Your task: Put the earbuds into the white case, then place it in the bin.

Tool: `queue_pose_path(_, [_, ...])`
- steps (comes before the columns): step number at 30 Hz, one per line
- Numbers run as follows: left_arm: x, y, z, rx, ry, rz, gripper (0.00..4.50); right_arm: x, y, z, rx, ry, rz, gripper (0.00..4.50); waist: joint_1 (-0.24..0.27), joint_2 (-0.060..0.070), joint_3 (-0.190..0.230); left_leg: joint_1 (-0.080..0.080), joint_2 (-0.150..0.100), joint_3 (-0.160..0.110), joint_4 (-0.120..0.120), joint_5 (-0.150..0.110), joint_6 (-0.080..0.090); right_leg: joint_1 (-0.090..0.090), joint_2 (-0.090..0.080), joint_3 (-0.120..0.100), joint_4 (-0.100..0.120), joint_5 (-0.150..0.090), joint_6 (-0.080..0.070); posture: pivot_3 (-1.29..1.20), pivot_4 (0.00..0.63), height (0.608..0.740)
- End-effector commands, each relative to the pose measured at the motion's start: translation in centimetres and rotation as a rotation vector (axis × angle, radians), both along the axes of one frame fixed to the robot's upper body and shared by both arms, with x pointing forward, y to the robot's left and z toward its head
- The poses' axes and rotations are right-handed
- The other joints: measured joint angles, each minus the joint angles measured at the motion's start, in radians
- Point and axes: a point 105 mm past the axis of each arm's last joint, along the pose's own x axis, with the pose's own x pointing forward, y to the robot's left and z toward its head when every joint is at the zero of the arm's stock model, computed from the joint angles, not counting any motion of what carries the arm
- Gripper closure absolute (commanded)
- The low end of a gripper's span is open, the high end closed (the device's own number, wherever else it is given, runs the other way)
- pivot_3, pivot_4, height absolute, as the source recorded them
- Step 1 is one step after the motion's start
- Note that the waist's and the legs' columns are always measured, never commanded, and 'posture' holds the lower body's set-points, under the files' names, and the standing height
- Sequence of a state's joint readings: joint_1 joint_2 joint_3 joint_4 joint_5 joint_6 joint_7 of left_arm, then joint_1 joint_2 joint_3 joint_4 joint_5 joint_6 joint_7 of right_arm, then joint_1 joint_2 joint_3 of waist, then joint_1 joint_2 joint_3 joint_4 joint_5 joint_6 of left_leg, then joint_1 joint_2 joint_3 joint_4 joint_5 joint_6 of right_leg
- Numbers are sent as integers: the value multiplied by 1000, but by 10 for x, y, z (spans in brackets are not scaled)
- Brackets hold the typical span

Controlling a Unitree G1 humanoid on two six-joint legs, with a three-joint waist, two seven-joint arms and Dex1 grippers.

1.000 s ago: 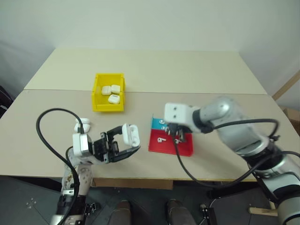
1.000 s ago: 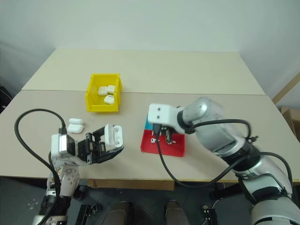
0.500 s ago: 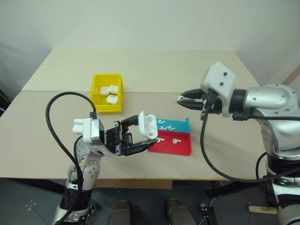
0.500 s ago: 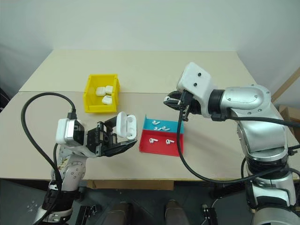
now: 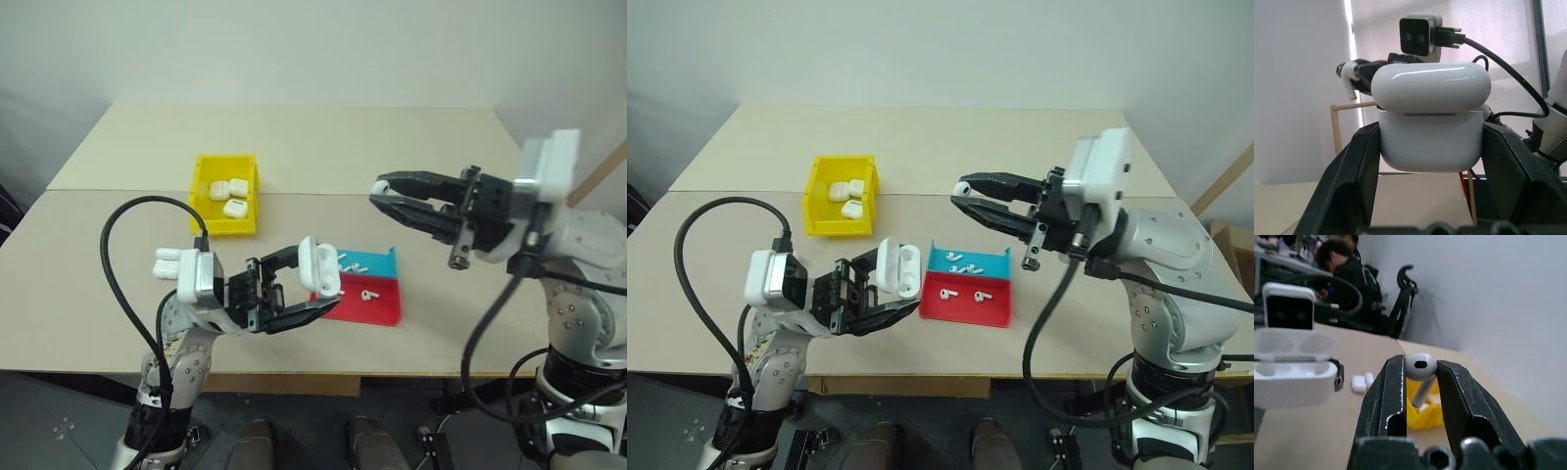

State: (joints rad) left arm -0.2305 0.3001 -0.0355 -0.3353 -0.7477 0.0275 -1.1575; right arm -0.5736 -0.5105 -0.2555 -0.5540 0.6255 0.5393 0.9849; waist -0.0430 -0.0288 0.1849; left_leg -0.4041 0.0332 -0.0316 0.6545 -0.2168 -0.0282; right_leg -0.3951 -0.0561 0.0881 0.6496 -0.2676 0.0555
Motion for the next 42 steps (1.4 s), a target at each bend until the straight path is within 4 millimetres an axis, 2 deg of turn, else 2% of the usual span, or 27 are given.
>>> queue_pose_path(1, [-5, 1, 4, -33, -27, -10, 1735, -16, -2, 11, 69, -69, 82, 3407, 0, 0, 0, 0, 0, 0, 0, 0, 0, 0, 0, 0, 0, 0, 0, 0, 150, 740])
queue_pose_path(9, [-5, 0, 3, -29, -25, -35, 1735, -29, 11, 3, 83, -103, 242, 3407, -1, 0, 0, 0, 0, 0, 0, 0, 0, 0, 0, 0, 0, 0, 0, 0, 150, 740])
queue_pose_path(17, [-4, 0, 3, -26, -32, -67, 1735, -31, 23, -4, 44, -139, 361, 3407, 0, 0, 0, 0, 0, 0, 0, 0, 0, 1, 0, 0, -1, 0, 0, 0, 150, 740])
queue_pose_path(32, [-3, -2, 4, -34, -43, -78, 1735, -20, 38, -19, 21, -159, 369, 3407, 1, 0, 0, 0, 0, -1, 0, 0, 0, 1, 0, 0, -1, 0, 0, 0, 150, 740])
queue_pose_path(42, [-2, -2, 6, -32, -52, -78, 1735, -21, 43, -24, 2, -165, 381, 3407, 1, 0, 0, 0, 0, -1, 0, 0, 0, 1, 0, -1, -1, 0, 0, 0, 150, 740])
